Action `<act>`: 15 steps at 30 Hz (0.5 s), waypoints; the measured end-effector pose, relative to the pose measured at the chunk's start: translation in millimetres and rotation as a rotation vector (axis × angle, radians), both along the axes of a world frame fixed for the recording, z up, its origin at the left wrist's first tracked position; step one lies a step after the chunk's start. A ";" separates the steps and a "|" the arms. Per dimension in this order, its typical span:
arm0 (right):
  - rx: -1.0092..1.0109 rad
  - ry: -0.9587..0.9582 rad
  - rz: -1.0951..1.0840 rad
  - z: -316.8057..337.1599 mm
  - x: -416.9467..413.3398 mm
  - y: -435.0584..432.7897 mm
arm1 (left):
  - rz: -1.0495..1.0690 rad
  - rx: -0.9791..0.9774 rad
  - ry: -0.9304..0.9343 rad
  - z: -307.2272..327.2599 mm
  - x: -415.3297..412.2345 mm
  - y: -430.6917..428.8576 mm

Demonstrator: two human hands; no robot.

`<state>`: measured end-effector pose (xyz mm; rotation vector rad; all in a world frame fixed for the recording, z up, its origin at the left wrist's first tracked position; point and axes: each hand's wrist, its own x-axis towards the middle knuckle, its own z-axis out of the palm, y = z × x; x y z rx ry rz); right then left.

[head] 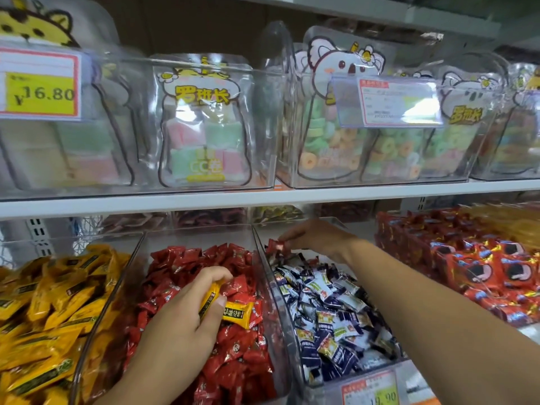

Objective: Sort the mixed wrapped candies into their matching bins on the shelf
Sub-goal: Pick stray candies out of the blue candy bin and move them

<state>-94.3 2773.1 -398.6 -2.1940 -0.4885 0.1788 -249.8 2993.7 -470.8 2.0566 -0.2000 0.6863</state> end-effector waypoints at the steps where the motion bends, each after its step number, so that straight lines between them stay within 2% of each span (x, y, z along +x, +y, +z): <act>1: 0.006 -0.003 -0.012 4.2 -3.1 -4.0 | -0.012 0.007 -0.001 2.5 -0.6 0.0; 7: 0.019 -0.002 -0.055 10.5 -13.8 -16.7 | 0.069 0.204 0.028 -5.1 -5.8 9.1; 15: 0.091 0.081 -0.015 18.1 -30.5 -6.8 | 0.083 0.204 0.031 -4.0 -7.5 6.7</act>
